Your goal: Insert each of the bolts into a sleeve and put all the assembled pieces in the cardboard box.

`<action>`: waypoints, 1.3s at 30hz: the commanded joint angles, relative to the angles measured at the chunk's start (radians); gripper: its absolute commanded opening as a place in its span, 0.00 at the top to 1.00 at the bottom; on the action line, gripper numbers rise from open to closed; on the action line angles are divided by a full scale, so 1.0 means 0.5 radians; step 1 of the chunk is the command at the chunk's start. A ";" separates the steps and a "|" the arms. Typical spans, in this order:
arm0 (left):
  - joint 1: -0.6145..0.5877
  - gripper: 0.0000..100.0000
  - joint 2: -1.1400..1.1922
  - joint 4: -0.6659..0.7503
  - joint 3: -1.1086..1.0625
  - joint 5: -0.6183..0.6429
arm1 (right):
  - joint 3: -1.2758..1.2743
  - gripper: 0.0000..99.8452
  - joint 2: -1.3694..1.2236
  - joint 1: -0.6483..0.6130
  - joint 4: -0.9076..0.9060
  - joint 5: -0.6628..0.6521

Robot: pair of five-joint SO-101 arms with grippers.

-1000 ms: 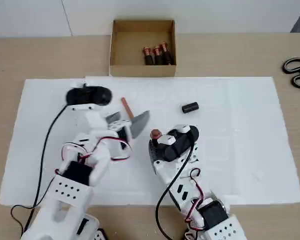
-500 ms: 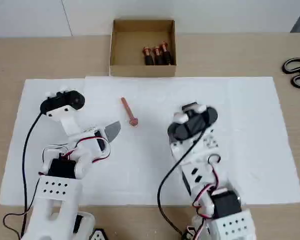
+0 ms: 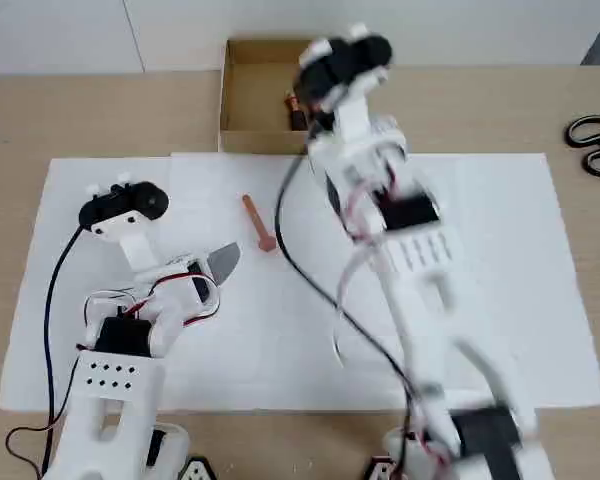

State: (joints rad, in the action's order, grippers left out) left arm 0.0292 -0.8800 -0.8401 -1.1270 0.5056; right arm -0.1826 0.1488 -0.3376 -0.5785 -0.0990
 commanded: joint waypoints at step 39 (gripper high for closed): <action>0.009 0.71 -0.021 0.031 0.014 -0.018 | 3.259 1.00 -2.966 -0.038 0.400 0.135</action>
State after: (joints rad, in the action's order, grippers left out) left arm 0.0292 -0.8800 -0.8401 -1.1270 0.5056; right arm 1.3656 -1.3502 -0.3483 -0.4127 -0.0422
